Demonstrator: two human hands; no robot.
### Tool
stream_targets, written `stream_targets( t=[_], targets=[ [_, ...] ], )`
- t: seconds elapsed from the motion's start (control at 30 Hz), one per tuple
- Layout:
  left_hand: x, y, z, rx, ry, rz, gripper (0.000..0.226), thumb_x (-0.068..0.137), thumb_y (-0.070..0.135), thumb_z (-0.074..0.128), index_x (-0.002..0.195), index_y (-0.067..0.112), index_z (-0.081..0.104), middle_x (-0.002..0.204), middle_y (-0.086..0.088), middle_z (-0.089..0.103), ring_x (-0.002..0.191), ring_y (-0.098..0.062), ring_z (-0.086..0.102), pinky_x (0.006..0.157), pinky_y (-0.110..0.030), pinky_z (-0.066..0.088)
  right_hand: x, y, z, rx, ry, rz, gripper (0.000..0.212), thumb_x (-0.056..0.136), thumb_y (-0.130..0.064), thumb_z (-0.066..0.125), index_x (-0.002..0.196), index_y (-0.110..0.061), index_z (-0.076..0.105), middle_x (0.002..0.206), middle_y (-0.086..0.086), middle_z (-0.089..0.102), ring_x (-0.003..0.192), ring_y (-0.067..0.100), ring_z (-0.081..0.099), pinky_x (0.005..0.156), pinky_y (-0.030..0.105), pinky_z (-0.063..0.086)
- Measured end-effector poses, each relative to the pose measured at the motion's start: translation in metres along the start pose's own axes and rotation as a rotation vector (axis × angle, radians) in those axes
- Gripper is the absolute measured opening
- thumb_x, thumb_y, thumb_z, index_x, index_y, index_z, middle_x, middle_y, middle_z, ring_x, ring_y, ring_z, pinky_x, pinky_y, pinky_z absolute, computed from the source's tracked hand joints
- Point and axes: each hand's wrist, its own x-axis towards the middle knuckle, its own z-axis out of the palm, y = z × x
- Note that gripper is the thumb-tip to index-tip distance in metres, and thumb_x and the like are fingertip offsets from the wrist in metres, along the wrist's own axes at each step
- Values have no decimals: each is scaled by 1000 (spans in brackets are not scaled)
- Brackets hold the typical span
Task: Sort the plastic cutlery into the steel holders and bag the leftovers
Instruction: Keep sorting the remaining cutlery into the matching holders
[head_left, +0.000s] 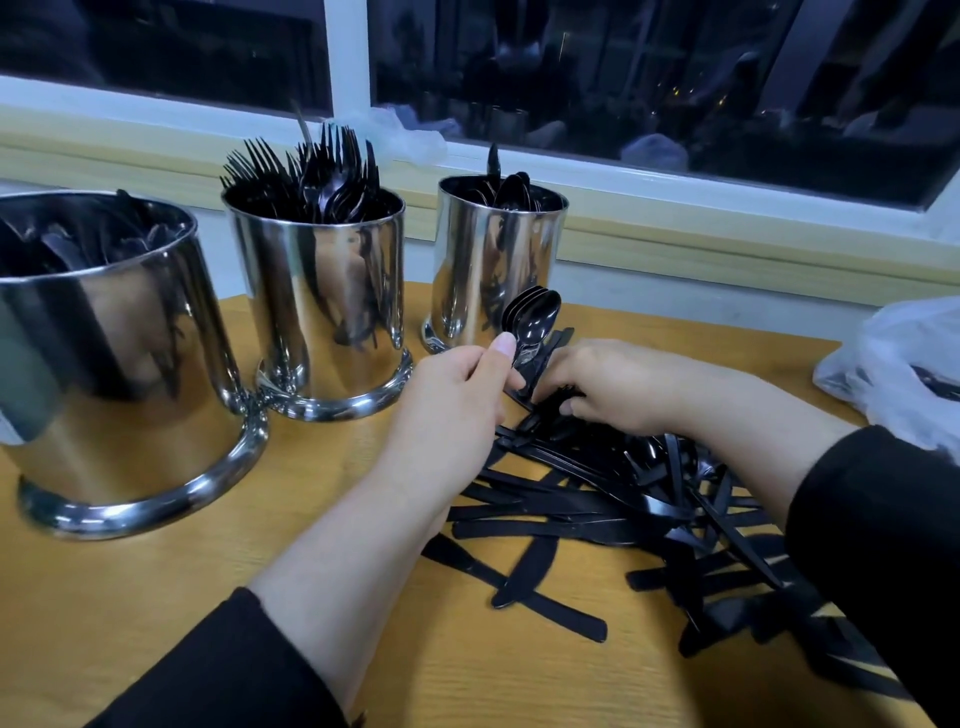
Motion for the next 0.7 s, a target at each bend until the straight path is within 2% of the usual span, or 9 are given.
stream_targets(
  t=[0.13,0.27,0.43,0.57,0.63,0.7],
  targets=[
    [0,0,-1,7,-8,3,44,105,51,47,87,18,69,49,11,41,40,-6,32,47,-25,28,-6,-1,7,-2,28,-6,39,99,-15,53,132,-34,62,133,-8,54,128,20,46,109,43,39],
    [-1,-1,-1,13,-9,3,44,105,51,46,88,18,69,51,11,42,40,-5,33,46,-23,28,-14,1,13,24,105,-26,27,101,-23,56,123,-37,65,111,-17,48,119,16,45,105,43,40],
    [0,-1,-1,-59,1,-52,46,105,53,46,91,16,70,54,8,40,42,-8,29,45,-25,24,-37,-4,16,235,372,-26,25,100,-22,60,122,-31,68,111,-22,59,108,5,48,99,27,39],
    [-3,0,0,-174,-34,-137,43,102,56,51,99,16,68,57,8,36,48,-10,23,48,-29,19,-63,-20,21,516,550,24,22,99,-26,63,117,-36,71,105,-22,65,99,0,56,83,17,41],
    [-3,-1,2,-212,-64,-175,40,102,52,55,104,15,67,57,8,34,47,-9,22,46,-26,18,-76,-30,26,597,648,-20,24,97,-17,65,114,-33,73,106,-19,68,99,3,61,83,13,43],
    [-4,-2,4,-261,-95,-216,37,103,47,55,104,11,65,59,7,33,46,-9,22,43,-23,18,-86,-36,31,576,726,-108,30,95,-4,64,113,-26,75,111,-18,68,106,2,63,89,10,43]
  ],
)
